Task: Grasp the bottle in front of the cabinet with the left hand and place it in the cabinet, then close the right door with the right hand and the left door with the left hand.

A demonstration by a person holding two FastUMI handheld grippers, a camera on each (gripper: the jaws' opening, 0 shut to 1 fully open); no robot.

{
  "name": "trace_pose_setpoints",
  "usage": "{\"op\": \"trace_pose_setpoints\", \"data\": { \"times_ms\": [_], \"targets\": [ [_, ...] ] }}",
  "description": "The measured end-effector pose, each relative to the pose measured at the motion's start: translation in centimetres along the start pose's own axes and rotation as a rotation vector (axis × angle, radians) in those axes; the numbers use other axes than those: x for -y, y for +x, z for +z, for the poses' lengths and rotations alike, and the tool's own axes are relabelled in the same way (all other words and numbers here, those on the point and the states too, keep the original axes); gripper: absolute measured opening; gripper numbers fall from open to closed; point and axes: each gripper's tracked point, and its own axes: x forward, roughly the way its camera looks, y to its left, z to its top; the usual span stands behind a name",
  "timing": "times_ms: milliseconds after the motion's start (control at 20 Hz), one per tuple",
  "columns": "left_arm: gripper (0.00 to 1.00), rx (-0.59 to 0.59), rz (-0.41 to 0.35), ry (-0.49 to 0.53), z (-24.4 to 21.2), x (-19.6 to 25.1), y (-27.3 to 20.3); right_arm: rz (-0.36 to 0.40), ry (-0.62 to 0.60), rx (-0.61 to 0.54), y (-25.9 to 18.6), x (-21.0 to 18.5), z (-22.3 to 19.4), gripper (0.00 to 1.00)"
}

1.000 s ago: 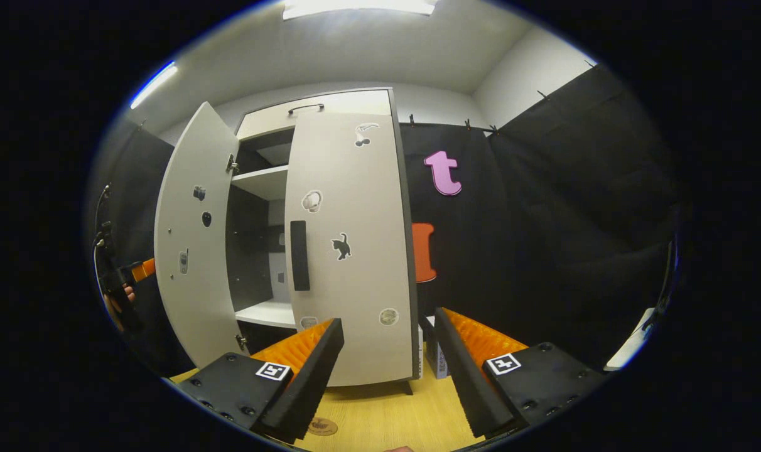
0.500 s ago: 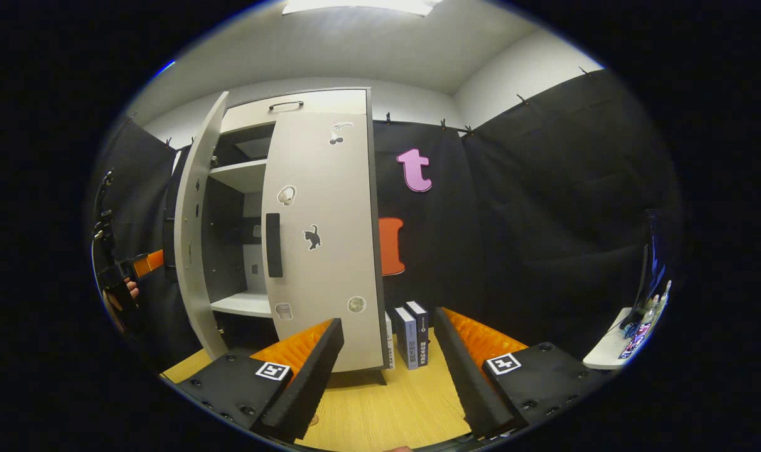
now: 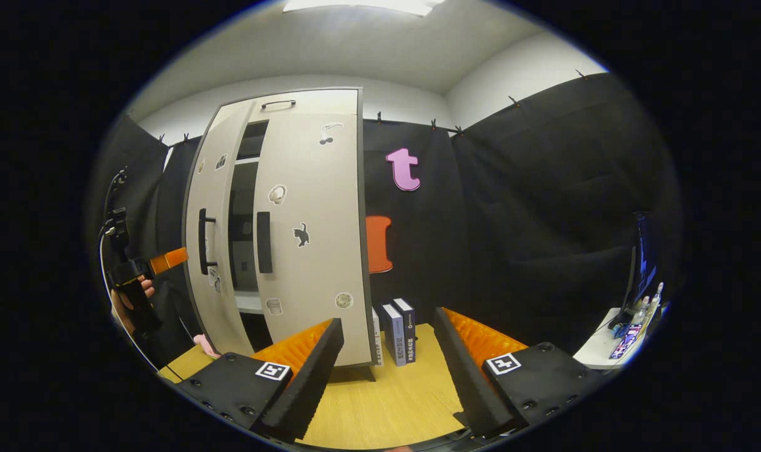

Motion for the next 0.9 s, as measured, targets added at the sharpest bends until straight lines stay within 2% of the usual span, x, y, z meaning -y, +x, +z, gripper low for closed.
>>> {"op": "trace_pose_setpoints", "data": {
  "times_ms": [50,100,550,750,800,900],
  "targets": [
    [0.94,0.002,-0.011,0.009,0.1,0.8,0.6,-0.008,0.006,-0.005,0.0,0.3,-0.3,0.89],
    [0.94,0.003,-0.019,0.019,0.2,1.6,1.3,-0.015,0.010,-0.011,-0.1,0.4,-0.5,0.97],
    [0.94,-0.009,-0.038,0.049,-0.5,4.0,5.3,-0.084,0.002,-0.031,-0.4,2.2,-1.5,0.97],
    [0.94,-0.014,-0.036,0.059,-0.8,4.6,6.5,-0.090,0.021,-0.034,-0.4,2.2,-1.5,0.97],
    [0.91,-0.014,-0.036,0.058,-0.8,4.6,6.7,-0.089,0.020,-0.030,-0.4,2.1,-1.3,0.97],
    [0.94,-0.014,-0.035,0.061,-1.0,4.6,7.0,-0.081,0.014,-0.024,-0.5,2.0,-1.2,0.97]
  ]
}}
